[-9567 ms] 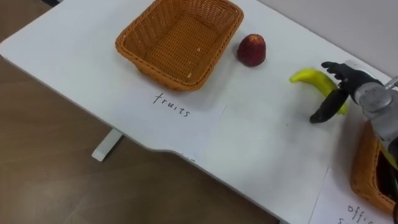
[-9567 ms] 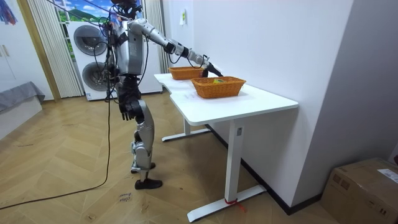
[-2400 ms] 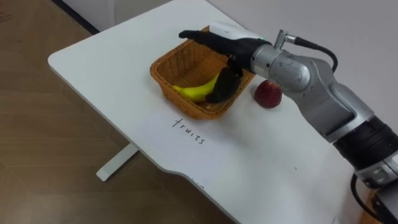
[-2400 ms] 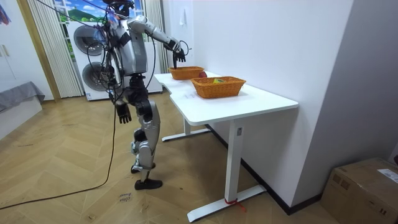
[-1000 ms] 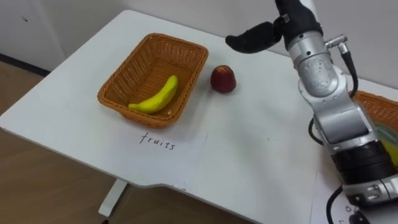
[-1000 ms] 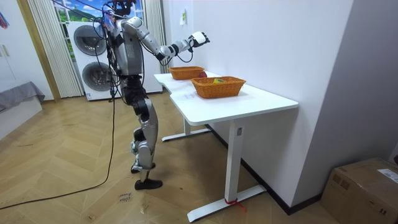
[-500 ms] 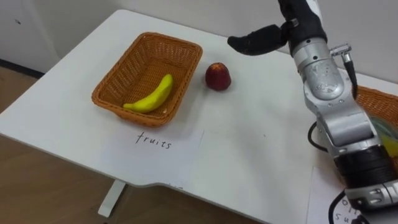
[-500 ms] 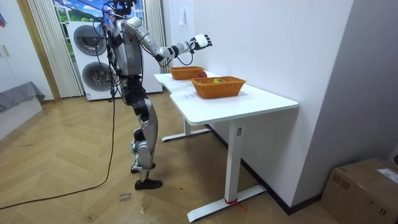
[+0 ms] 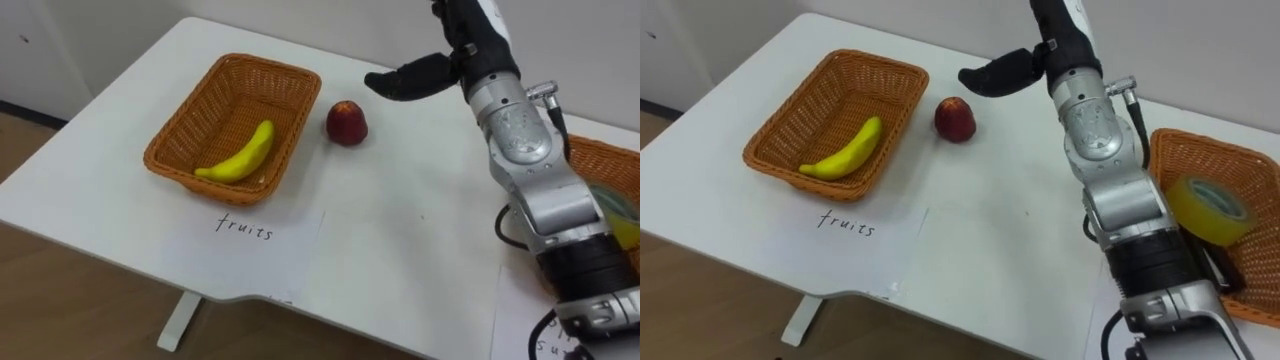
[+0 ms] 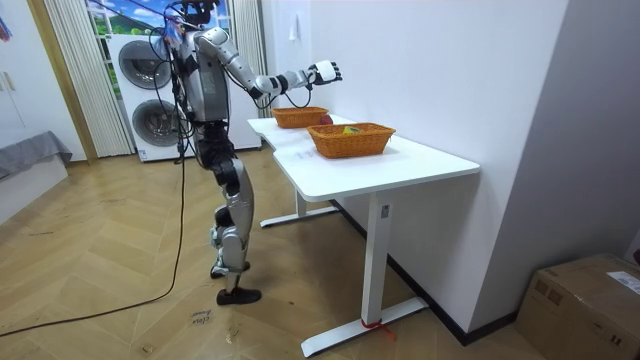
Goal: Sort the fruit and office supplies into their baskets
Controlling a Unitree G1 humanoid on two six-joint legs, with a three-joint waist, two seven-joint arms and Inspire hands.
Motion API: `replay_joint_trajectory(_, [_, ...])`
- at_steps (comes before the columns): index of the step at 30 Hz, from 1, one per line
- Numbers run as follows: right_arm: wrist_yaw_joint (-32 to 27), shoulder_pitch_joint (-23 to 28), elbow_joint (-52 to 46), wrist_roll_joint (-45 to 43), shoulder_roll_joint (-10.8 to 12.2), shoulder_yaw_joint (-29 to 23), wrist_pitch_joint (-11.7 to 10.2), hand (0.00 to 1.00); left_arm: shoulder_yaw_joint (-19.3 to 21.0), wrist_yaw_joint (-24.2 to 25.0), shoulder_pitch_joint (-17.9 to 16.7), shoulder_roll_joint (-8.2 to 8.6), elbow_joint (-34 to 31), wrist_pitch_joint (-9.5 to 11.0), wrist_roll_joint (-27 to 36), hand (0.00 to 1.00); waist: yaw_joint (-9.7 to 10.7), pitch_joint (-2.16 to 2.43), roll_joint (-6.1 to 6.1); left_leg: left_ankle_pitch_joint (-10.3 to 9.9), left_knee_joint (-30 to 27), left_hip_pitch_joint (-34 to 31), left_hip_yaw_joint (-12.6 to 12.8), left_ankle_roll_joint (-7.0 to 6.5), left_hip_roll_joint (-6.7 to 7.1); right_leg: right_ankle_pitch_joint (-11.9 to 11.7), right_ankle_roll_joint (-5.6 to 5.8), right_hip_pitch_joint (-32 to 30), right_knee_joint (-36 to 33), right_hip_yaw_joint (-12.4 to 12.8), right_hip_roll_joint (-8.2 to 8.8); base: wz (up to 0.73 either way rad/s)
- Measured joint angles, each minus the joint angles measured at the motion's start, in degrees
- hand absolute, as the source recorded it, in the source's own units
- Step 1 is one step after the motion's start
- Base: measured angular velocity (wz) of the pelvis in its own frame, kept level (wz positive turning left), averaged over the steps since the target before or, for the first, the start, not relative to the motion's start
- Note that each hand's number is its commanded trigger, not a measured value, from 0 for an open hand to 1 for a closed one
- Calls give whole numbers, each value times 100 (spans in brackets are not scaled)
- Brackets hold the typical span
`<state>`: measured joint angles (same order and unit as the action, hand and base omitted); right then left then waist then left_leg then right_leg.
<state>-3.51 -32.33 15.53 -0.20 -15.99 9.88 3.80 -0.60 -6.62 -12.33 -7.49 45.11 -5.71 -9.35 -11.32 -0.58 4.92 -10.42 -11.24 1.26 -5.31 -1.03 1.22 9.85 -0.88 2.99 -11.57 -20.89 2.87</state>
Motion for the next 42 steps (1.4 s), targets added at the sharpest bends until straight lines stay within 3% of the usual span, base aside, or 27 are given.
replay_joint_trajectory(28, [257,0,662,245,2,64,14,0,30,-43,-108,3,-1,-28,266,0,-52,8,-7,2,32,26,-10,-1,6,0,0,27,14,-41,2,0])
replay_joint_trajectory(31, [265,0,669,260,1,180,125,0,31,-80,-182,-11,-2,-44,302,0,-49,7,-10,2,32,28,-23,-1,8,0,1,54,58,-63,1,1])
replay_joint_trajectory(42, [406,1,1056,422,2,244,184,0,29,-184,-370,-21,-17,-105,300,0,-77,-4,-35,2,33,20,-36,0,10,-2,3,107,91,-127,2,2])
